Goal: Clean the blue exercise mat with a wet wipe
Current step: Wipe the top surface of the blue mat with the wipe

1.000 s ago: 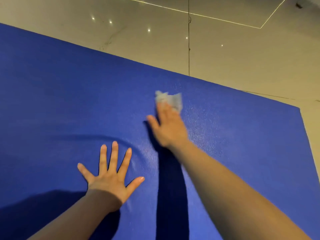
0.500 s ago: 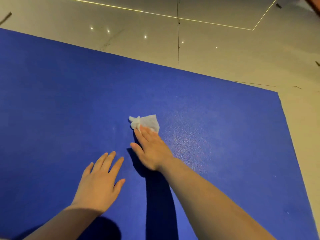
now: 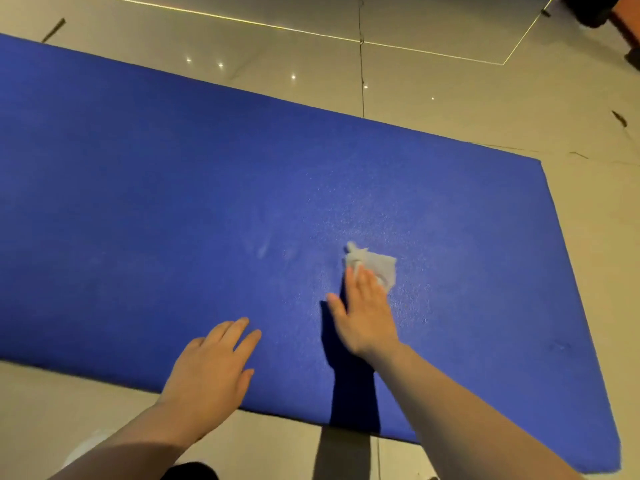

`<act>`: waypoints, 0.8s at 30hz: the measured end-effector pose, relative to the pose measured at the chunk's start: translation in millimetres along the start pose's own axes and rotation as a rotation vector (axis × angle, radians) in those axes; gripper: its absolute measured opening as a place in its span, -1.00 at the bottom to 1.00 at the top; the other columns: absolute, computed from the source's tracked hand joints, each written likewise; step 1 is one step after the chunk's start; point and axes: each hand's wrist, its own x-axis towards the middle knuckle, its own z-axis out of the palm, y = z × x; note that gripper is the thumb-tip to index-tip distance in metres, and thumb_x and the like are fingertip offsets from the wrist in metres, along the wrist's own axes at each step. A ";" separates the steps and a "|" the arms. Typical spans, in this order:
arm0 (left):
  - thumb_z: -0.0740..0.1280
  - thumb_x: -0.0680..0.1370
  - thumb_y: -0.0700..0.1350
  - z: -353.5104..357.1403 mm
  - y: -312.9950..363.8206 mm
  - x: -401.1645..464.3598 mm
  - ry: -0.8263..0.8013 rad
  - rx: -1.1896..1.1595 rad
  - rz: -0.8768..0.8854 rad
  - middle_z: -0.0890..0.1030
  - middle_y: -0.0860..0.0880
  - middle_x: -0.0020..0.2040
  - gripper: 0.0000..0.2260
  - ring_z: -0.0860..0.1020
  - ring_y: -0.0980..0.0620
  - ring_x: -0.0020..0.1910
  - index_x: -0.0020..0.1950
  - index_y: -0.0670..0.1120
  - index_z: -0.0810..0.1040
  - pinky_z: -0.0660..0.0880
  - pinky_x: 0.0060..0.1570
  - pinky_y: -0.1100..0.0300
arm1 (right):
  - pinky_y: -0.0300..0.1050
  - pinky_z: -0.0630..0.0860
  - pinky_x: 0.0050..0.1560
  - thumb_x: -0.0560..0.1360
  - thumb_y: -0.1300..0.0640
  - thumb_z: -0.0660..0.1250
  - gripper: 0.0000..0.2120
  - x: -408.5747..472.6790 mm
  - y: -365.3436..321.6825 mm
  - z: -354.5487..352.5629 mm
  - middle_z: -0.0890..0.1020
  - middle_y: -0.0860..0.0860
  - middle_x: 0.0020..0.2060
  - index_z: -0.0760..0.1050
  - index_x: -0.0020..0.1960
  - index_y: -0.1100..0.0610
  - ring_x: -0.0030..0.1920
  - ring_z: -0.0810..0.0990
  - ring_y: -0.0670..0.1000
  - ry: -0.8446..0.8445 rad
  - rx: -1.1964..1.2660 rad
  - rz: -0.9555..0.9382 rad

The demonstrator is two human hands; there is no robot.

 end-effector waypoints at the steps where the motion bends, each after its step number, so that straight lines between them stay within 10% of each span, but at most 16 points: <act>1: 0.71 -0.04 -0.02 1.4 -1.7 -7.2 -0.003 0.005 -0.002 0.68 -0.15 0.01 -0.37 0.69 -0.13 -0.12 -0.01 -0.14 0.72 0.58 -0.41 0.07 | -0.09 -0.39 0.49 0.41 -0.42 -0.44 -0.05 -10.9 -17.1 8.0 -0.12 0.12 0.58 -0.17 0.59 0.18 0.58 -0.18 0.10 -0.023 0.014 -0.087; 7: 0.71 0.01 -0.05 -1.2 -4.5 -34.2 0.011 0.038 -0.035 0.67 -0.16 0.01 -0.39 0.67 -0.16 -0.11 0.01 -0.15 0.70 0.59 -0.34 -0.02 | -0.10 -0.05 0.51 0.60 -0.28 -0.34 -0.22 -77.0 -46.7 36.4 0.27 0.07 0.51 0.28 0.51 0.17 0.50 0.26 0.08 -0.059 -0.068 -0.231; 10: 0.70 0.03 -0.07 -8.6 2.7 -31.4 0.025 0.051 -0.034 0.66 -0.16 0.01 -0.42 0.67 -0.16 -0.11 0.01 -0.15 0.69 0.59 -0.31 -0.02 | -0.24 -0.40 0.45 0.48 -0.40 -0.43 -0.15 -81.6 -13.0 28.9 -0.09 -0.02 0.58 -0.09 0.60 0.07 0.58 -0.09 0.01 -0.018 -0.046 -0.116; 16: 0.65 0.19 0.02 -18.3 41.4 -15.9 -0.091 0.061 0.095 0.61 -0.15 0.18 -0.42 0.63 -0.11 0.04 0.17 -0.07 0.64 0.58 -0.10 -0.01 | -0.06 -0.18 0.54 0.67 -0.14 -0.06 -0.39 -114.0 50.2 12.4 -0.06 0.07 0.59 -0.10 0.60 0.13 0.58 -0.12 0.07 0.074 0.032 0.268; 19: 0.23 0.61 0.09 -21.6 70.6 -6.0 -0.197 0.141 0.186 0.11 -0.08 0.58 -0.43 0.22 -0.06 0.49 0.57 0.04 0.13 0.25 0.40 -0.03 | -0.07 -0.13 0.53 0.60 -0.23 -0.16 -0.31 -136.9 25.5 34.7 0.09 0.09 0.57 0.03 0.59 0.17 0.57 0.02 0.12 0.143 0.073 0.292; 24: 0.13 0.64 0.15 -13.1 99.9 1.2 -0.452 0.163 0.147 -0.24 -0.07 0.59 -0.34 -0.11 -0.14 0.57 0.59 0.09 -0.20 0.35 0.33 -0.08 | -0.02 0.14 0.42 0.66 -0.19 -0.18 -0.38 -176.5 2.4 59.4 0.35 0.07 0.48 0.28 0.51 0.15 0.47 0.32 0.08 0.058 -0.018 -0.004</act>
